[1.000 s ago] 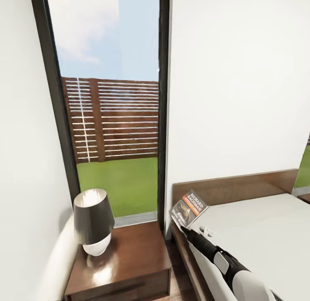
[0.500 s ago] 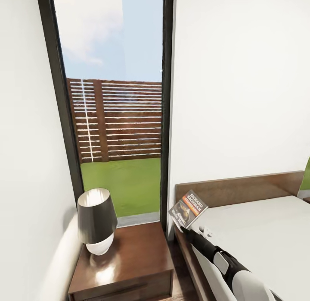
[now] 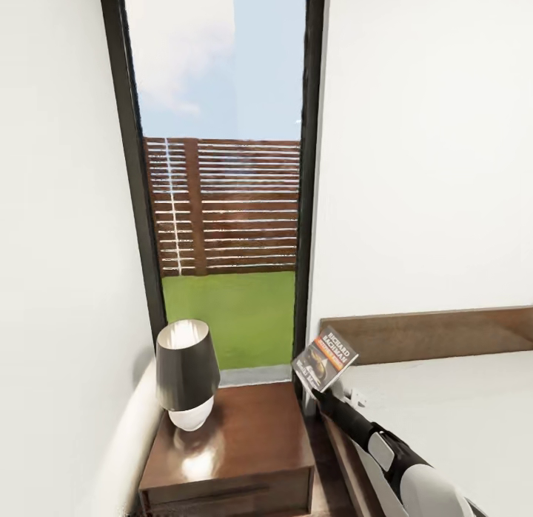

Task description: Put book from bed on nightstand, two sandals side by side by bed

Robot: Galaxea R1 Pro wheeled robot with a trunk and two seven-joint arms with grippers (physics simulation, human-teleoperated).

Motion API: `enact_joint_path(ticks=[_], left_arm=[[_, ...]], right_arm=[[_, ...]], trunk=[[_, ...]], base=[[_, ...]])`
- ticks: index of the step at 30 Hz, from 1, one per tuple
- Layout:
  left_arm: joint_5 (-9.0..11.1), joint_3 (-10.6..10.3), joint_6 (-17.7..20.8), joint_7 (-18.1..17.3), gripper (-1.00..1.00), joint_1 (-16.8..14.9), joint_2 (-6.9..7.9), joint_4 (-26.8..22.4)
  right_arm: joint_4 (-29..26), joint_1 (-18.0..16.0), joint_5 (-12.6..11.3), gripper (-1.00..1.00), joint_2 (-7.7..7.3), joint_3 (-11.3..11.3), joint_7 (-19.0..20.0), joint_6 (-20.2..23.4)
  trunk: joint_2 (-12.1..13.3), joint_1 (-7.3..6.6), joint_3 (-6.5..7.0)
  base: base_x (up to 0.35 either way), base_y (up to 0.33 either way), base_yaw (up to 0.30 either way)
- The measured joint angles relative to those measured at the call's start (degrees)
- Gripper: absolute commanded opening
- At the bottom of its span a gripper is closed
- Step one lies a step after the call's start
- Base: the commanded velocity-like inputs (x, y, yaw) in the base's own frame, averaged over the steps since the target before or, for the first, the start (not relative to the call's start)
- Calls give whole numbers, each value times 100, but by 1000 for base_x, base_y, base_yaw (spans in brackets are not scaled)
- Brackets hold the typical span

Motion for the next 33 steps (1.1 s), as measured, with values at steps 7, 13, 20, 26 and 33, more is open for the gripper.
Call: enact_joint_path(ticks=[7,13,20,26,33], left_arm=[[1,-4,-102,0,100,-1,1,1],[2,-6,-136,-1,100,2,0,1],[3,-9,-141,-1,100,2,-2,1],[0,-17,-142,-1,100,0,-2,-2],[-35,-41,-138,-1,100,-2,-2,1]], right_arm=[[-8,0,4,-100,-19,-2,-1,-1],[-61,0,4,-100,-25,-5,-2,-2],[-108,0,6,-100,-27,-6,1,-2],[-121,0,-5,-100,-30,-21,1,-1],[-125,0,-1,-100,-30,-25,-1,2]], trunk=[[0,0,0],[0,0,0],[0,0,0],[0,0,0],[-1,0,0]], base=[[0,0,285],[0,0,292],[3,-56,293],[27,-146,294],[9,-47,283]])
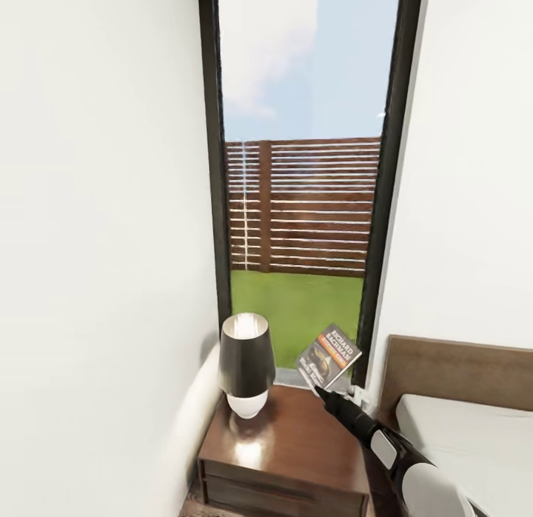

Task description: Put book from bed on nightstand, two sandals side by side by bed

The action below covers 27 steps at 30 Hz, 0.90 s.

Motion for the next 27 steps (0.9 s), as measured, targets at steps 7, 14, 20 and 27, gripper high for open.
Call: enact_joint_path(ticks=[7,14,20,27], left_arm=[[-10,-15,9,1,100,1,3,7],[-15,-23,12,3,100,0,7,18],[-16,-25,13,7,100,0,8,20],[-16,-25,13,8,100,0,8,20]], right_arm=[[-1,0,-3,-100,-2,-14,0,1],[5,0,-3,-100,-2,-14,-2,2],[-1,1,-3,-100,-2,-24,0,1],[-2,1,-4,-100,-2,-31,1,-2]], trunk=[[1,0,1],[1,0,0],[1,0,1],[1,0,0]], base=[[2,-11,120],[1,-3,28],[0,0,5],[0,0,1]])
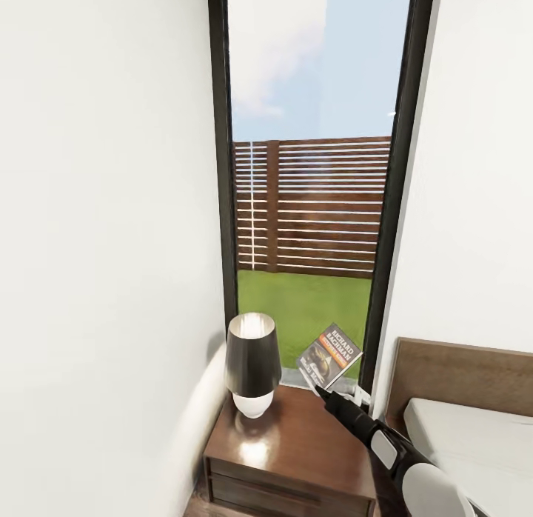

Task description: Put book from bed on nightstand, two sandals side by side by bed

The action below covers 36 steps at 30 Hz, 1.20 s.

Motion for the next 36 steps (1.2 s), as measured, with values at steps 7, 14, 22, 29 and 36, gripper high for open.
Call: enact_joint_path(ticks=[7,14,22,29,36], left_arm=[[0,0,0,0,100,0,0,0],[0,0,-2,0,100,1,0,0],[0,0,-6,0,100,1,0,0],[6,0,-8,0,100,0,0,0],[1,0,-9,-1,100,-2,0,1]], right_arm=[[0,0,0,-100,-2,-1,0,1],[4,0,0,-100,-3,3,0,3],[8,0,-1,-100,-6,5,1,4],[8,0,-5,-100,6,-1,1,4],[30,1,-7,-100,28,-7,-4,4]], trunk=[[0,0,0],[0,0,0],[0,0,0],[0,0,0],[0,0,0]], base=[[0,0,0],[0,0,0],[0,0,0],[0,0,-6],[0,0,-118]])
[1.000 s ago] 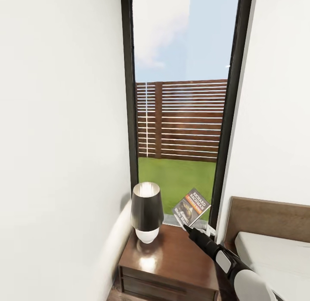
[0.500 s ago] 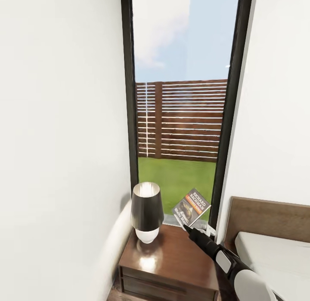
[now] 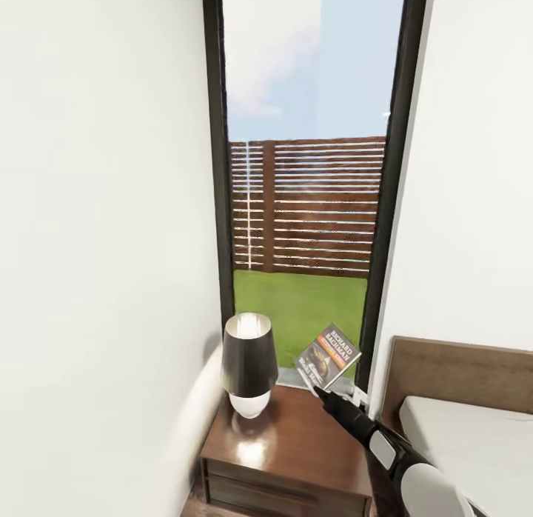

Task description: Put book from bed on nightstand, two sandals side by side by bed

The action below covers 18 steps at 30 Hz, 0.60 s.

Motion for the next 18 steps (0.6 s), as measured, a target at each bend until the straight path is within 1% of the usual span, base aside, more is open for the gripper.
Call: enact_joint_path(ticks=[6,10,13,18], left_arm=[[-1,0,0,0,100,0,0,1],[-2,0,2,0,100,1,0,0],[-2,1,4,0,100,0,0,-5],[-1,2,5,1,100,0,0,-8]], right_arm=[[28,0,-4,-100,-17,-30,-7,0],[31,2,-5,-100,-26,-141,-9,0],[31,4,-5,-100,-24,-199,-7,3],[32,8,-2,-100,-21,-240,-5,1]], trunk=[[0,0,0],[0,0,0],[0,0,0],[0,0,0]], base=[[0,0,-227],[0,0,-217],[0,0,-109],[0,0,-46]])
